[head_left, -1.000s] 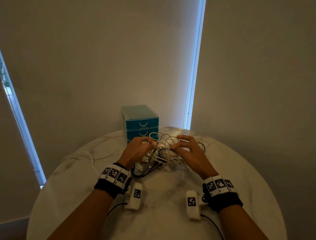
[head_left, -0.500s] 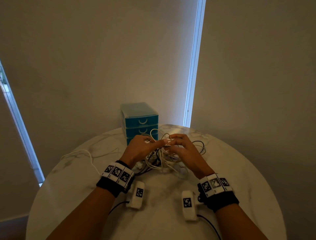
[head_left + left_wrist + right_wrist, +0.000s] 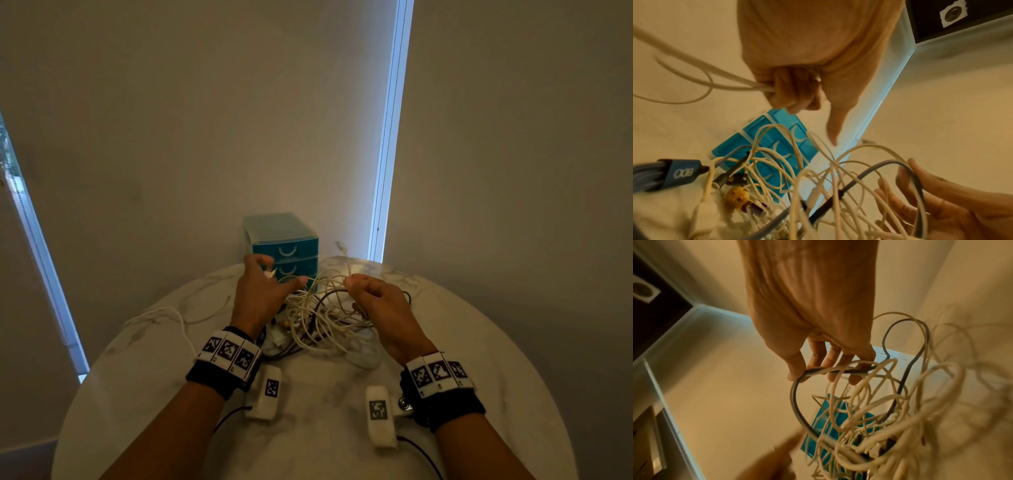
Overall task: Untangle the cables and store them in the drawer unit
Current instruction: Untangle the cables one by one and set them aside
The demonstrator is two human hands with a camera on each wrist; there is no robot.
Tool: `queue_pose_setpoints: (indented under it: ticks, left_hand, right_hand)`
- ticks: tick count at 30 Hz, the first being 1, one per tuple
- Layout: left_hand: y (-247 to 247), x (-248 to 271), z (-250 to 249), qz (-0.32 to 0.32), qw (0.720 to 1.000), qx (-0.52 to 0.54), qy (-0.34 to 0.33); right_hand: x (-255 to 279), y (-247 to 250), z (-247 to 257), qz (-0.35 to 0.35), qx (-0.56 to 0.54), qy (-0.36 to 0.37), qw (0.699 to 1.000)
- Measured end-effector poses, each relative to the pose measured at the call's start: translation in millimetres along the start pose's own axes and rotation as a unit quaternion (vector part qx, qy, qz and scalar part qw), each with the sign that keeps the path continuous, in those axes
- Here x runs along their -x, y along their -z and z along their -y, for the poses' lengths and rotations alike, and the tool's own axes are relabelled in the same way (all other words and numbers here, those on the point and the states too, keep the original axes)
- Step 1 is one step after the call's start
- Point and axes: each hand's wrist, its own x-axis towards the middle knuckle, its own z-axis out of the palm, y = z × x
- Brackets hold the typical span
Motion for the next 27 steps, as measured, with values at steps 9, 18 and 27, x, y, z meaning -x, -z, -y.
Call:
queue_pose_setpoints:
  ticks: [9,18,27]
  left_hand:
    - [-14.5,15.7,-11.0,0.218,0.959,-0.111,-0.14]
    - [-10.0,8.6,-12.9,0.094,0.988,-0.059,-0.105]
    - [-7.9,3.7,-4.3,0.045,0.999,-0.025,-0.002]
  right_hand:
    - [7.9,0.2,8.3,-0.015,-0.066,-0.016,0.998]
    - [8.3,4.5,8.9,0.107,0.104,0.025,0.989]
    - [1.3,15.7,8.3,-0.083,0.156,0.173,0.969]
